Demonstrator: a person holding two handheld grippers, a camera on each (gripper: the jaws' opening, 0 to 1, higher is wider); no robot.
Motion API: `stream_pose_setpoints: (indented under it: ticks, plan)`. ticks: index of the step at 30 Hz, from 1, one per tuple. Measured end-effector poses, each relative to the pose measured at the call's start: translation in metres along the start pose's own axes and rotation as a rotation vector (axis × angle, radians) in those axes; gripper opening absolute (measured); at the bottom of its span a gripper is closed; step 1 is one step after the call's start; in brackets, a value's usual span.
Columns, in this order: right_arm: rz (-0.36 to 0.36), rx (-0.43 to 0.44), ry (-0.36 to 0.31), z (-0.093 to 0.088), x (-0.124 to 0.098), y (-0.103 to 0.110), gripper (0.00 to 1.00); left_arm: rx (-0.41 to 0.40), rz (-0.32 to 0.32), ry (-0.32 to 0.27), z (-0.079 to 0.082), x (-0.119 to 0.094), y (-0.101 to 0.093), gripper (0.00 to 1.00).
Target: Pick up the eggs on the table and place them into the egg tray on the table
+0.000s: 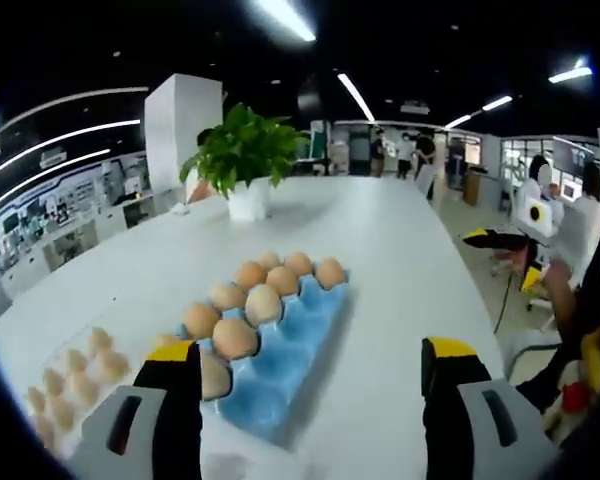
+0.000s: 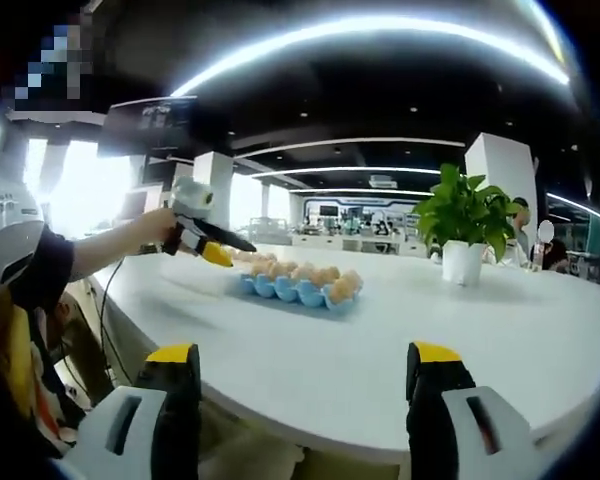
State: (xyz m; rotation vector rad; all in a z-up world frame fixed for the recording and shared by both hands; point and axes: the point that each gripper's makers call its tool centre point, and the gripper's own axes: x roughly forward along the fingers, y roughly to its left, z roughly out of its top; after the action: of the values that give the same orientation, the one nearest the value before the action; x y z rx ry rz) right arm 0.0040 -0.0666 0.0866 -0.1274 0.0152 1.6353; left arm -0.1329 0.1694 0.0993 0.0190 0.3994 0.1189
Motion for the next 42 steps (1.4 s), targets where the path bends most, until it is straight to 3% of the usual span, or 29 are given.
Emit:
stream_pose_setpoints:
  ticks: [11, 23, 30, 42]
  plan:
    - [0.031, -0.010, 0.004, 0.003, 0.013, 0.009, 0.88, -0.063, 0.127, -0.073, -0.022, -0.065, 0.009, 1.00]
    - [0.063, -0.024, 0.005, 0.007, 0.025, 0.019, 0.88, -0.123, 0.259, -0.132, -0.050, -0.124, 0.004, 1.00]
    - [0.072, -0.032, 0.002, 0.010, 0.028, 0.024, 0.88, -0.120, 0.306, -0.164, -0.056, -0.145, -0.007, 1.00]
    - [0.075, -0.028, -0.002, 0.011, 0.028, 0.025, 0.88, -0.236, 0.358, -0.272, -0.074, -0.168, -0.023, 1.00]
